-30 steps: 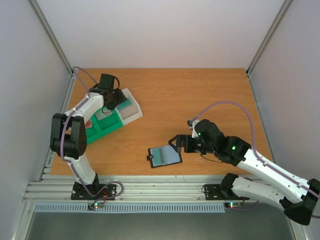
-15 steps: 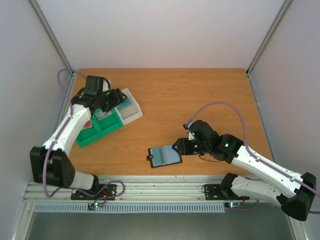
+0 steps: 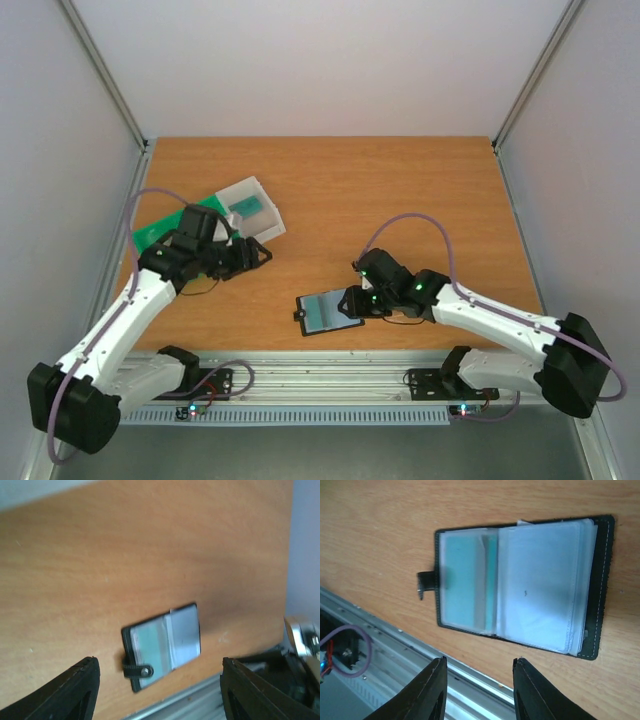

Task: Take the credit cards out of the card holder

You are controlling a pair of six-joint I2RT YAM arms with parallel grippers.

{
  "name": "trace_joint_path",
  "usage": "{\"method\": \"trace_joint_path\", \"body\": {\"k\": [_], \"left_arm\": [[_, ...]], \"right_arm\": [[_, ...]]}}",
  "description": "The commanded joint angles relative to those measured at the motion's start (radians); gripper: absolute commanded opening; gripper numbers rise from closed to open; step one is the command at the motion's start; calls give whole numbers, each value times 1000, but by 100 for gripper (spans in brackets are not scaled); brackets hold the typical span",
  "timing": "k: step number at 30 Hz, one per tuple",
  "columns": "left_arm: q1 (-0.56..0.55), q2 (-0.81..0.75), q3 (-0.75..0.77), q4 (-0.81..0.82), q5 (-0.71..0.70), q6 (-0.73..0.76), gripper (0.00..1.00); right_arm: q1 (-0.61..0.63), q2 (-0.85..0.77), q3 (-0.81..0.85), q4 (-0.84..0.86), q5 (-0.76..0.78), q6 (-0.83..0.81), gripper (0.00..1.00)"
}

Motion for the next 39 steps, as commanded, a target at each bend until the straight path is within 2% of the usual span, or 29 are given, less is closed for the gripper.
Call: {"method": "trace_joint_path", "body": {"k": [1, 11, 20, 28, 39], "left_arm": [[-74, -49, -87, 24, 35, -49, 67], [-111, -171, -234, 64, 39, -132, 67], [-112, -198, -282, 96, 72, -175, 68], [-116, -202, -325, 160, 88, -229, 67], [-118, -230, -342, 160, 67, -246, 68]], "right_arm": [[5, 87, -25, 109, -19, 27, 37], [20, 273, -7, 210, -7, 50, 30], [23, 377, 9, 251, -22, 53, 30], [32, 421, 17, 279, -16, 58, 29], [66, 484, 54, 285, -4, 74, 24]]}}
